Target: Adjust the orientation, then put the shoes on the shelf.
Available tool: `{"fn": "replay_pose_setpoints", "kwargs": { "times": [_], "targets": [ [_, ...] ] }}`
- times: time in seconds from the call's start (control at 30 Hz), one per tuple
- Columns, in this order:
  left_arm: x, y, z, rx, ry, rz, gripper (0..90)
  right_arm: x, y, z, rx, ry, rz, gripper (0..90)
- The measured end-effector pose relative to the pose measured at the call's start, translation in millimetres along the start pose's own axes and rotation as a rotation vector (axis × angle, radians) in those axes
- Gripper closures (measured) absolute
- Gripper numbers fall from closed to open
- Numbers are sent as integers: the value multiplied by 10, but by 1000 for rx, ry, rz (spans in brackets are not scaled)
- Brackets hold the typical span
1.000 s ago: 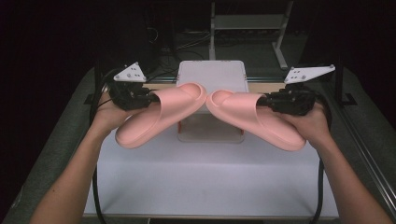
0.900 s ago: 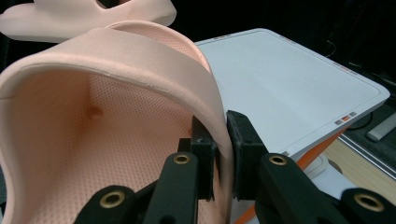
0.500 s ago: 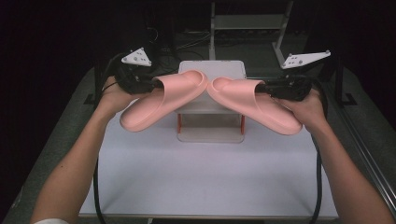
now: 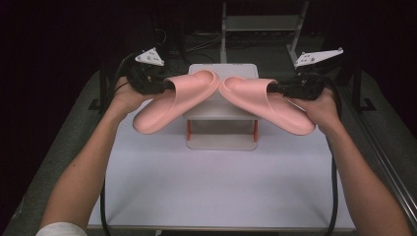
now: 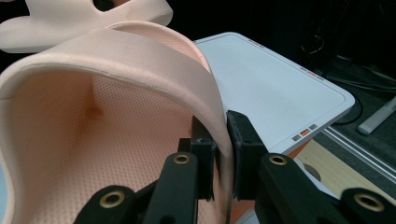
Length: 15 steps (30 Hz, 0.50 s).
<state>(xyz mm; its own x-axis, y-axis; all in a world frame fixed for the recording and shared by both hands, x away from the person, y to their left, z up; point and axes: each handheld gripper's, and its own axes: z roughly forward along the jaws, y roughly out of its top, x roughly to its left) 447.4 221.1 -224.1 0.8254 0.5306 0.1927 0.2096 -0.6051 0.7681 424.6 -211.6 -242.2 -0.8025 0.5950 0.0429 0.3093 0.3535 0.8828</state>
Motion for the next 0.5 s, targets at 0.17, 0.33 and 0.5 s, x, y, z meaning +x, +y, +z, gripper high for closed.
{"fn": "replay_pose_setpoints", "kwargs": {
  "times": [0.17, 0.33, 0.5],
  "targets": [
    [9, -8, 4, 9, 13, -3, 806, -12, 36, 35, 6, -11, -13, 812],
    [14, -14, -14, 17, 27, -4, 806, -23, 49, 80, 10, -8, -11, 811],
    [42, -15, -7, 19, 32, -7, 806, -29, 66, 106, 13, -11, -6, 812]
  ]
}}
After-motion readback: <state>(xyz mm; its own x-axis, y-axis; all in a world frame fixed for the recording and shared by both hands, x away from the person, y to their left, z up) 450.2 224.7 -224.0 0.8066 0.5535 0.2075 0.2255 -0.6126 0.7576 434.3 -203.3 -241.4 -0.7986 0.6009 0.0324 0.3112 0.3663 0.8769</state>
